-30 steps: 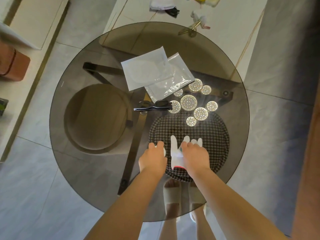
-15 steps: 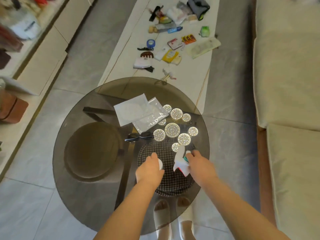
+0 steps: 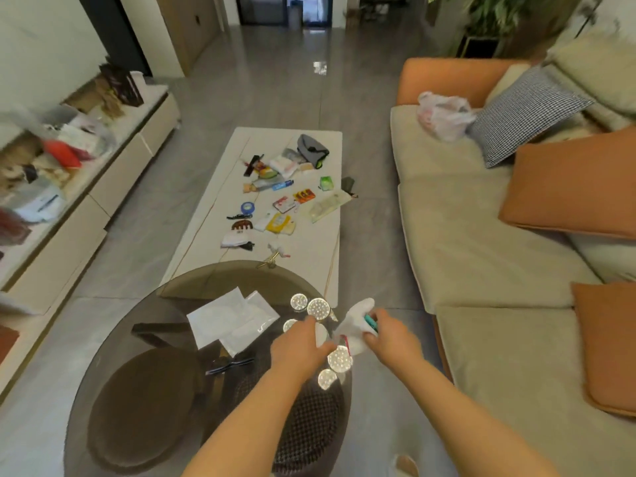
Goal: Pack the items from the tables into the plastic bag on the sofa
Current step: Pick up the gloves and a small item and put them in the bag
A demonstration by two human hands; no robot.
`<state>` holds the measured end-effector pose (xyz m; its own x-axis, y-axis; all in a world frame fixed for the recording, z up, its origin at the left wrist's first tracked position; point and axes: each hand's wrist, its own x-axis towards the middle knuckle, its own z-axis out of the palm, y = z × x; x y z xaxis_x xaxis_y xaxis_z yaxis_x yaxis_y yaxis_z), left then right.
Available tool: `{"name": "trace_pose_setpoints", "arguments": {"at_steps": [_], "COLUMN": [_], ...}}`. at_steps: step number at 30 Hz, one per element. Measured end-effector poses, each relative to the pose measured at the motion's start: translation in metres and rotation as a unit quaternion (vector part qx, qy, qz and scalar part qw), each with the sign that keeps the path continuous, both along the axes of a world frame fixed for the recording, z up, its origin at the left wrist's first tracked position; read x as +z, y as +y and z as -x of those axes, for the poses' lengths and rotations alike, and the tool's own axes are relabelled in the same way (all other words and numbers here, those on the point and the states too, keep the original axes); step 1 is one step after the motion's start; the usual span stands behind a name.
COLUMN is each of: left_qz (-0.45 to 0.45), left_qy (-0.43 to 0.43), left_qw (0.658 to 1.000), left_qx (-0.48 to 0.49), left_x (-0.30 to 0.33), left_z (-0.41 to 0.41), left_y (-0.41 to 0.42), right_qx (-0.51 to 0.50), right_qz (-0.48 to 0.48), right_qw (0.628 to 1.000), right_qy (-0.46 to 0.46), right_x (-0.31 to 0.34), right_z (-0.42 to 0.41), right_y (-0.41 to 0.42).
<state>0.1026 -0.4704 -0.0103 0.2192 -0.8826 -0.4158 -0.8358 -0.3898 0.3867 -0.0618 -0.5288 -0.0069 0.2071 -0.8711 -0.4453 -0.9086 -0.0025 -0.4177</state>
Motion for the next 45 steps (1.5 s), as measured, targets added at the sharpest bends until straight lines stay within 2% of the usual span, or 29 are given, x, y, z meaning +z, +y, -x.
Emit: {"name": "trace_pose_setpoints", "arguments": {"at_steps": [7, 19, 28, 38, 42, 44, 45], "left_qz": [0.016, 0.044, 0.048, 0.061, 0.059, 0.05, 0.051], "left_qy": [-0.022, -0.039, -0.045, -0.066, -0.071, -0.06, -0.06], "left_qw": [0.999, 0.998, 0.998, 0.994, 0.994, 0.996, 0.996], "left_qx": [0.044, 0.031, -0.007, -0.055, -0.06, -0.037, -0.043], "left_x": [0.024, 0.039, 0.036, 0.052, 0.058, 0.047, 0.052], "left_z": [0.061, 0.142, 0.133, 0.089, 0.081, 0.082, 0.081], "left_y": [-0.049, -0.138, -0.231, -0.361, -0.383, -0.469, -0.471], "right_qx": [-0.024, -0.024, -0.059, -0.097, -0.105, -0.122, -0.114], "right_qz": [-0.011, -0.026, -0.01, 0.005, 0.011, 0.007, 0.001], "right_qw": [0.997, 0.998, 0.997, 0.994, 0.993, 0.991, 0.993], "right_qy": [-0.07, -0.046, -0.047, -0.047, -0.047, -0.046, -0.037], "right_x": [0.021, 0.026, 0.022, 0.032, 0.043, 0.029, 0.03], "right_z": [0.074, 0.166, 0.162, 0.128, 0.118, 0.116, 0.115], "right_y": [-0.06, -0.153, -0.224, -0.339, -0.362, -0.454, -0.456]}}
